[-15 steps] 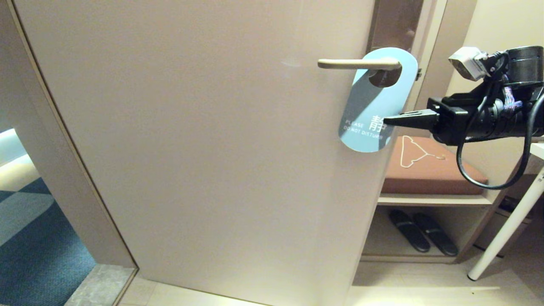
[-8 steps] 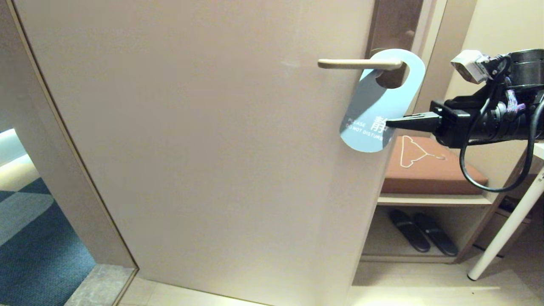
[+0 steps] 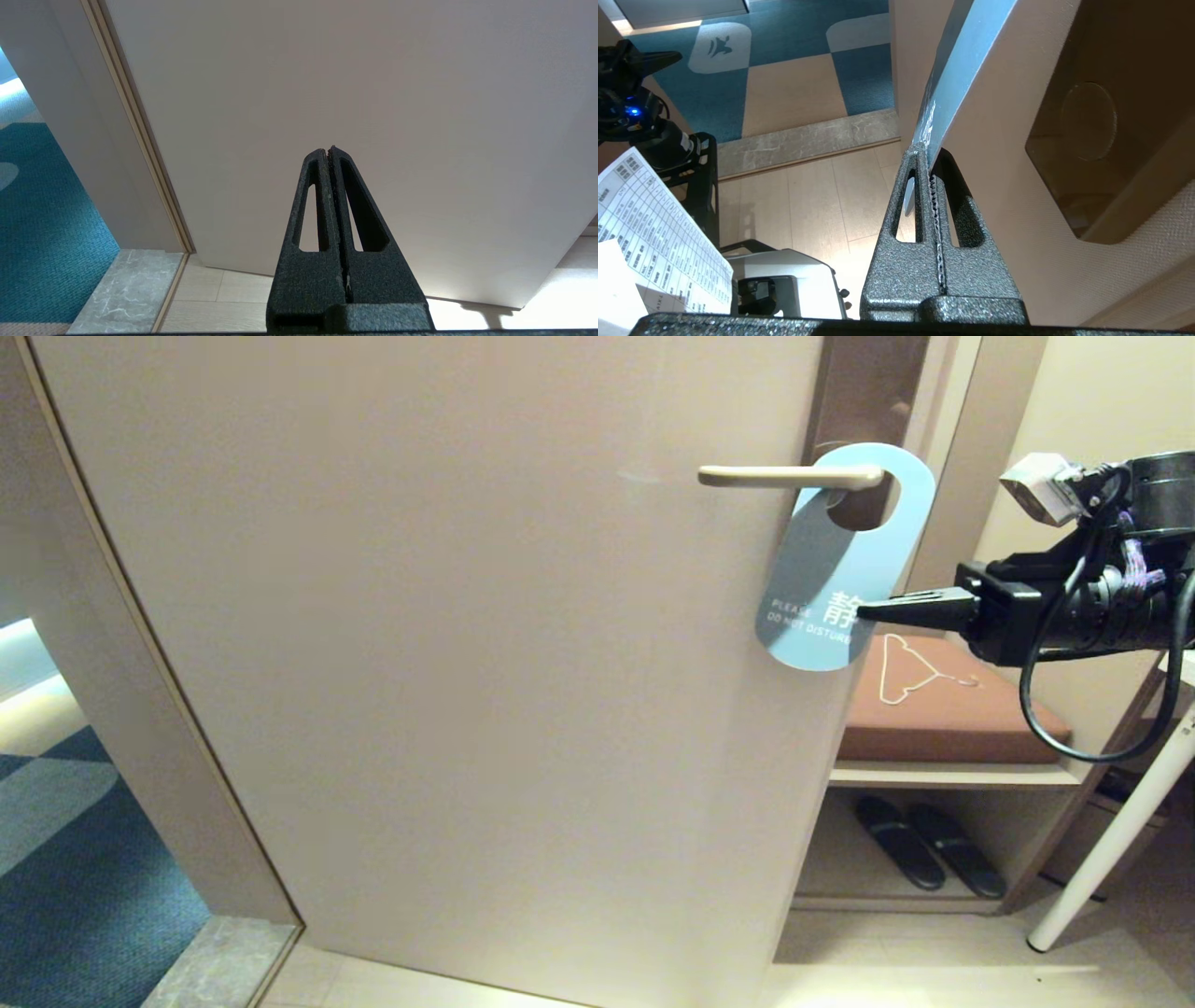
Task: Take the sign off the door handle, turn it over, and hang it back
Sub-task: Take down the sign
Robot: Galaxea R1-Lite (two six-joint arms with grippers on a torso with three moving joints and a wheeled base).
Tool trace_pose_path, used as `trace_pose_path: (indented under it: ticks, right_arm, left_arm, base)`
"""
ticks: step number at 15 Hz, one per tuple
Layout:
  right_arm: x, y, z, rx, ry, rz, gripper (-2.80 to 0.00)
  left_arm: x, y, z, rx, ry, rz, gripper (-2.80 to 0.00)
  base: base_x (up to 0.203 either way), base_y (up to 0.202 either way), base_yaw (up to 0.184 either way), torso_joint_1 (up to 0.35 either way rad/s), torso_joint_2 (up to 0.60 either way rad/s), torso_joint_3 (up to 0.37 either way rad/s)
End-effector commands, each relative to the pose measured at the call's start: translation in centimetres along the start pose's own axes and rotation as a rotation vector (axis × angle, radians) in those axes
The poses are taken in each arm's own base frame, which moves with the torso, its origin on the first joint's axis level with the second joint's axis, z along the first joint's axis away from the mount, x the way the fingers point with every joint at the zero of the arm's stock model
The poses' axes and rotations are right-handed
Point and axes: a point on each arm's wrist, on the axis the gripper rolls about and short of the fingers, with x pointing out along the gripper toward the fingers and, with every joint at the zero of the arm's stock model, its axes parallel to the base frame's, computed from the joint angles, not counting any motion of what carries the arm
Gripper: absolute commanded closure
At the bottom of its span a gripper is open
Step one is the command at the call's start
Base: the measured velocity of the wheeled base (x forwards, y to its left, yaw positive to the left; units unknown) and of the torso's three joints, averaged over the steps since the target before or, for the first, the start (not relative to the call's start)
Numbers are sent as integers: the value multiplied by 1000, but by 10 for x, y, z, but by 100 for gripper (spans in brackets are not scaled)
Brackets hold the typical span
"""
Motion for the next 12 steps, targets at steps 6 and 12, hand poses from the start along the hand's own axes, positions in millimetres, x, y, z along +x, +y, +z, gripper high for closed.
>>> trace_pose_path:
  ticks: [6,12]
  right_arm:
    - [0,0,0,-3,-3,8,-280]
    - [-2,0,0,-2,-1,-4,-280]
  left_arm:
    - [0,0,0,0,0,0,0]
    - [0,0,0,0,0,0,0]
  base:
    - [0,0,0,0,0,0]
    - [0,0,0,0,0,0]
